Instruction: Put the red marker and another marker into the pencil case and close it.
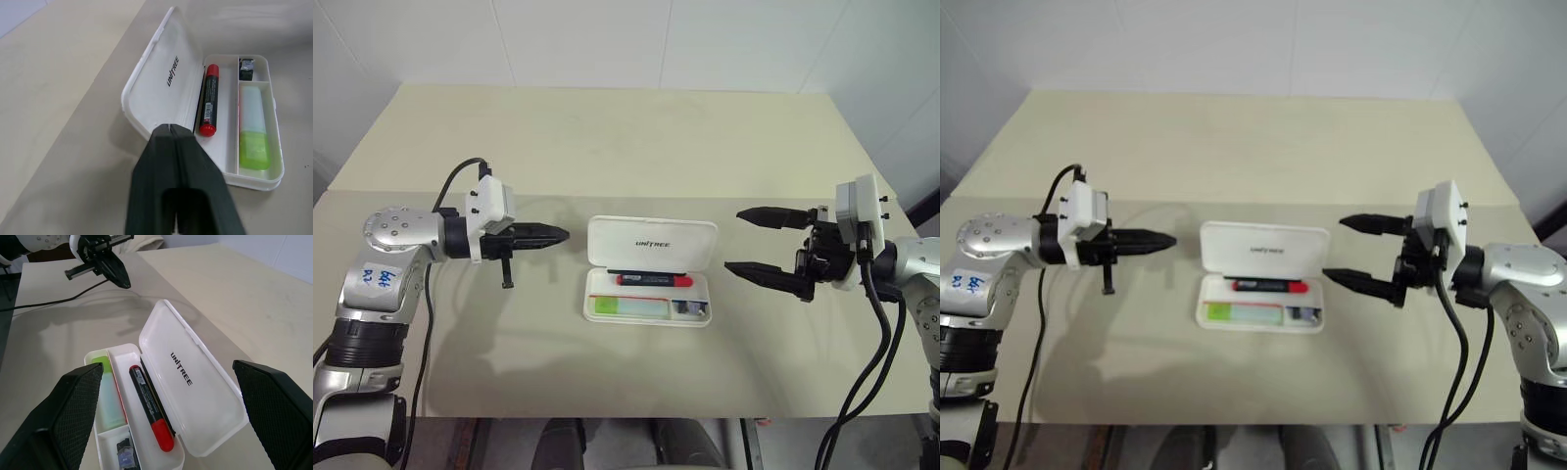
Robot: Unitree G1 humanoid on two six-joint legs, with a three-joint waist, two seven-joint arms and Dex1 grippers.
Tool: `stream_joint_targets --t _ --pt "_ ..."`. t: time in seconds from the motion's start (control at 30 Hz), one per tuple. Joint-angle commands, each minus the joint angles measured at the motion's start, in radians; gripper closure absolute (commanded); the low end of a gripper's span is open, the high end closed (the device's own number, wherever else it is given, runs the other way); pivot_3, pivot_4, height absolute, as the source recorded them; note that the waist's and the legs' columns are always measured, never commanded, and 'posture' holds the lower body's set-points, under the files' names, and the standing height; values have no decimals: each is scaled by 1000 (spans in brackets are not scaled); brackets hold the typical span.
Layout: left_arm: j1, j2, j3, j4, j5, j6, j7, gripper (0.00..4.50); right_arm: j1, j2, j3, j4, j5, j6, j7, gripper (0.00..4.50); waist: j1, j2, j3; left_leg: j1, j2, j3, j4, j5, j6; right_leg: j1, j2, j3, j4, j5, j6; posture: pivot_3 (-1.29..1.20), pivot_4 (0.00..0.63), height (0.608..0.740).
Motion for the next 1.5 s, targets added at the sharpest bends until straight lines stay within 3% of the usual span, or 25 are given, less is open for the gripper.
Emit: stream_joint_targets --t 0.03,0.3,0.47,0.7,0.93,1.13,1.5 --pt "-28 -23 44 4 -27 12 39 4461 -3 -17 -11 -17 -6 -28 -14 0 0 0 0 0 0 0 0 0 0 0 0 0 0 0 0 0 150 740" --pt "-149 -143 28 180 102 28 320 4461 -2 -9 3 -22 -23 -36 -40 0 2 0 0 0 0 0 1 0 0 0 0 0 1 1 1 0 150 740" --pt "-140 -196 -39 206 162 -3 331 4461 4 -4 9 -43 -20 -33 -61 0 4 0 0 0 0 0 0 0 0 0 0 0 0 1 1 0 150 740" --pt "-169 -319 -82 240 145 -71 279 4461 28 7 18 -80 -14 -32 -98 0 13 0 0 -1 -1 0 1 0 0 0 0 0 0 1 2 0 150 740" --pt "-109 -280 -68 155 71 -78 123 4461 50 11 9 -94 -7 -36 -116 0 10 0 0 0 0 0 0 0 0 0 0 1 0 1 2 0 150 740" --pt "-32 -158 -150 16 72 -18 -62 4461 51 20 17 -88 -12 -45 -122 0 7 0 0 0 0 0 0 0 0 0 0 1 0 1 1 0 150 740" --pt "10 -136 -287 -124 160 108 -23 4461 59 54 32 -98 -21 -59 -148 0 11 0 0 0 0 0 0 0 0 0 0 1 -1 1 1 0 150 740"
